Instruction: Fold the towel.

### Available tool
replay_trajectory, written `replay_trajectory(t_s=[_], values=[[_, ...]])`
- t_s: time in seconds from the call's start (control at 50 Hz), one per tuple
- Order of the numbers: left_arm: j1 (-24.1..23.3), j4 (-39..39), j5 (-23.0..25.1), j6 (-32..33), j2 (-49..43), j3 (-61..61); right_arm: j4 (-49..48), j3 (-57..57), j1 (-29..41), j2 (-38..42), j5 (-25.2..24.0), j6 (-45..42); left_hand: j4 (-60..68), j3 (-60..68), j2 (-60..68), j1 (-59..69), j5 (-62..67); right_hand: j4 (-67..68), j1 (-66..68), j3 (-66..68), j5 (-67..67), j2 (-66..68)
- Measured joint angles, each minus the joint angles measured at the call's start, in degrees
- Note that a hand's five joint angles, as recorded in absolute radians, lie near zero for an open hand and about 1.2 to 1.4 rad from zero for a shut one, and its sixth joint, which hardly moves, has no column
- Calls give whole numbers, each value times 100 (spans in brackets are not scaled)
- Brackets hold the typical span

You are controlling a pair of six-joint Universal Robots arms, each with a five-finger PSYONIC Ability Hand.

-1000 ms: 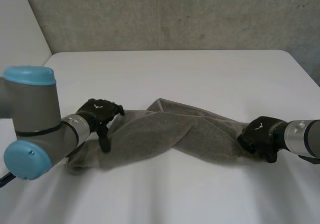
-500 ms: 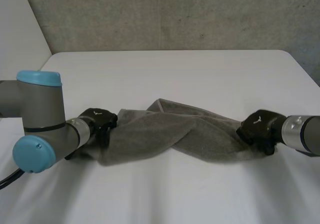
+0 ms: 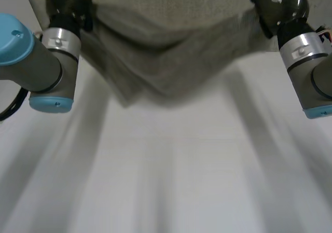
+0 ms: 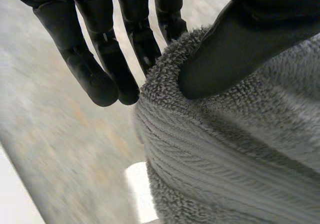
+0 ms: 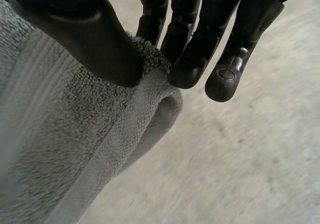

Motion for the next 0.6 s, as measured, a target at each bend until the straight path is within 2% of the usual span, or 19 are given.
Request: replay_trajectory(t_s=[0.1,0.26,0.32,0.38,0.42,0.48,0.6], values=[[-15,156,-87,-179,181,-389,206,92,-33,-120,-37,401,0,6,26,0,1,0,0,7,0,0],[21,-493,-6,-255,272,-1490,2348,57,-86,-114,-357,262,0,13,52,1,1,0,0,7,0,0],[31,-829,80,-229,330,-2122,3465,131,-91,-13,-609,-195,0,17,53,1,1,0,0,7,0,0],[32,-992,130,-201,406,-2516,4037,239,-104,52,-710,-608,0,20,53,1,1,0,0,7,0,0],[23,-1123,171,-135,541,-2958,4633,440,-151,110,-756,-1207,0,22,53,1,1,0,0,7,0,0],[4,-1208,199,-24,732,-3391,5136,674,-232,142,-756,-1776,0,25,53,1,1,0,0,7,0,0],[-95,-1330,209,215,1250,-4041,5733,1050,-445,78,-699,-2249,0,27,53,2,1,0,0,7,0,0]])
